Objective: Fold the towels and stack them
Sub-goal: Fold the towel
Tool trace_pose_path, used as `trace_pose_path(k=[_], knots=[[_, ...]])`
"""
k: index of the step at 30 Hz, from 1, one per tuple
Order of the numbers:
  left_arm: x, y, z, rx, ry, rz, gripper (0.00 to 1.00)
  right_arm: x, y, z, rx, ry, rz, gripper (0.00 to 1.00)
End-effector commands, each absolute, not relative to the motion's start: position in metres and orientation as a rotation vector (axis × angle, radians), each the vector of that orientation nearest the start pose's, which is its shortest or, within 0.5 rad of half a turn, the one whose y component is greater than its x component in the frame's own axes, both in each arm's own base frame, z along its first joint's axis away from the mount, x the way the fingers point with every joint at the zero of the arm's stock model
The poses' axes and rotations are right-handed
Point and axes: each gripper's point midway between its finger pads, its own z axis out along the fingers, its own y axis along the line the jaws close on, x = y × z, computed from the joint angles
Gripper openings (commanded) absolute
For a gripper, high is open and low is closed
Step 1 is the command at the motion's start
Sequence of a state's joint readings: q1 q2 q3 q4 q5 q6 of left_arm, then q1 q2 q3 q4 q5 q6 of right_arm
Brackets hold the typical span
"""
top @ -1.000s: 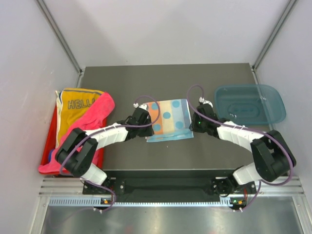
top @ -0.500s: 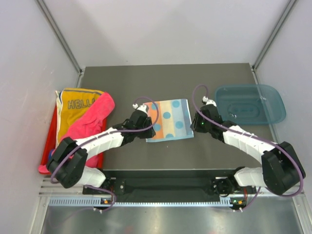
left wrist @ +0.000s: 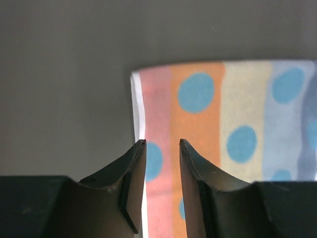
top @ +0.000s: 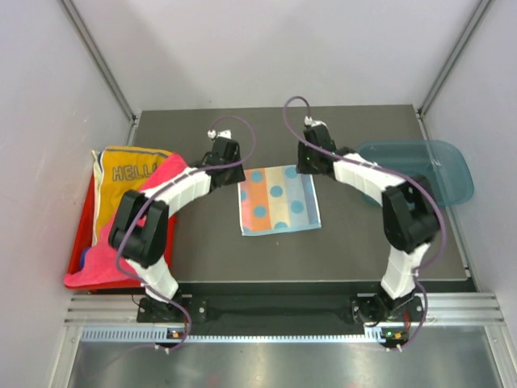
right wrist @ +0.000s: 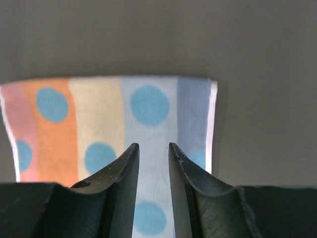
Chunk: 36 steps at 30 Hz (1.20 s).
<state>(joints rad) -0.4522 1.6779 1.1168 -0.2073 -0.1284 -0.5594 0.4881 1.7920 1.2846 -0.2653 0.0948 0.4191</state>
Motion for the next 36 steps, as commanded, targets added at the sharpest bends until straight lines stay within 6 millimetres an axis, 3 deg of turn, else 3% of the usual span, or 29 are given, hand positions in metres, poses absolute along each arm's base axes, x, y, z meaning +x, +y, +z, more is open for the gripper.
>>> trace_pose_path(k=[1, 2, 4, 5, 6, 8, 9, 12, 18, 24, 30, 36], knots=[[0.432, -0.19, 0.096, -0.133, 2.361, -0.314, 0.38, 0.453, 0.221, 0.109, -0.088, 2.357, 0.271, 0.31], [0.437, -0.19, 0.081, -0.115, 2.393, -0.289, 0.38, 0.458, 0.219, 0.094, -0.094, 2.391, 0.245, 0.31], [0.453, -0.191, 0.083, -0.106, 2.386, -0.288, 0.37, 0.476, 0.222, 0.1, -0.118, 2.369, 0.228, 0.33], [0.457, -0.19, 0.071, -0.097, 2.409, -0.268, 0.37, 0.48, 0.22, 0.086, -0.126, 2.396, 0.205, 0.33], [0.465, -0.19, 0.073, -0.103, 2.395, -0.261, 0.37, 0.488, 0.22, 0.09, -0.134, 2.387, 0.196, 0.33], [0.472, -0.187, 0.059, -0.109, 2.417, -0.237, 0.37, 0.495, 0.215, 0.077, -0.125, 2.404, 0.165, 0.33], [0.478, -0.185, 0.061, -0.115, 2.405, -0.222, 0.37, 0.499, 0.213, 0.077, -0.125, 2.401, 0.155, 0.33], [0.482, -0.179, 0.049, -0.13, 2.426, -0.162, 0.36, 0.505, 0.205, 0.065, -0.118, 2.411, 0.121, 0.33], [0.483, -0.175, 0.041, -0.127, 2.431, -0.128, 0.36, 0.505, 0.193, 0.047, -0.099, 2.433, 0.092, 0.33], [0.487, -0.176, 0.039, -0.108, 2.436, -0.119, 0.36, 0.507, 0.182, 0.047, -0.063, 2.416, 0.069, 0.34], [0.488, -0.177, 0.04, -0.09, 2.442, -0.116, 0.37, 0.507, 0.194, 0.054, -0.081, 2.388, 0.183, 0.41], [0.48, -0.177, 0.045, -0.09, 2.444, -0.147, 0.41, 0.505, 0.204, 0.055, -0.087, 2.376, 0.269, 0.41]])
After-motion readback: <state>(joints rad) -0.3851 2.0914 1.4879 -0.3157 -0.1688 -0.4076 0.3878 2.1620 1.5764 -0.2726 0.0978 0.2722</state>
